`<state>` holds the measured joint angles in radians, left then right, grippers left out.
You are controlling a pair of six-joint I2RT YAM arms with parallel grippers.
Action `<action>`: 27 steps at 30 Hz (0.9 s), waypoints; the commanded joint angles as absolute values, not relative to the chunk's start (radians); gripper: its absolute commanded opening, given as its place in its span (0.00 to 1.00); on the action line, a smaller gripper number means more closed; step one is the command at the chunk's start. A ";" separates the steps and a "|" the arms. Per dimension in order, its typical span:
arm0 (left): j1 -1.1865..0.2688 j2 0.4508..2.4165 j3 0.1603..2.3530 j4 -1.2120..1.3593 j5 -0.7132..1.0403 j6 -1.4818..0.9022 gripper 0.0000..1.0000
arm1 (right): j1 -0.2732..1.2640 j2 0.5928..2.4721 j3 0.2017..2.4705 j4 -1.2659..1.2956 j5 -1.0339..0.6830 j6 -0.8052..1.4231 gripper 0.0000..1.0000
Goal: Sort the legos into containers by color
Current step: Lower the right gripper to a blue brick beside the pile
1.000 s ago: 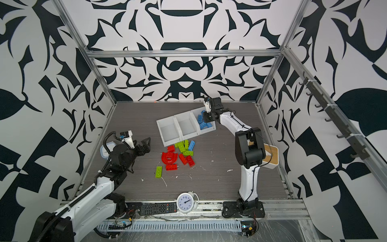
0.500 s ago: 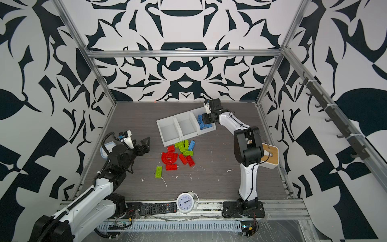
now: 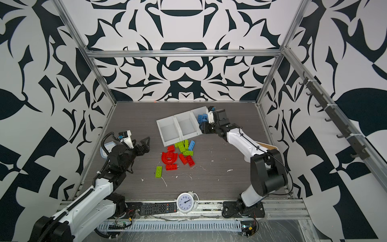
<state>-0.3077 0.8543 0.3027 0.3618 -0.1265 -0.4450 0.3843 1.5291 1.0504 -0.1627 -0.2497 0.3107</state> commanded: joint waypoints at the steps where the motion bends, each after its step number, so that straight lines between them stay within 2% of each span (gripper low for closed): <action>1: -0.305 0.873 0.324 0.373 -0.114 -0.449 1.00 | 0.463 1.497 0.957 -0.054 -0.185 0.415 0.57; 10: -0.305 0.902 0.336 0.371 -0.092 -0.446 1.00 | 0.542 1.606 0.979 -0.069 -0.158 0.392 0.57; 27: -0.305 0.915 0.336 0.374 -0.102 -0.442 1.00 | 0.560 1.733 1.040 -0.056 -0.136 0.383 0.58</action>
<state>-0.3077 0.9169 0.3046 0.3622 -0.1040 -0.4450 0.5552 1.7370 1.0031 -0.0769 -0.1448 0.3862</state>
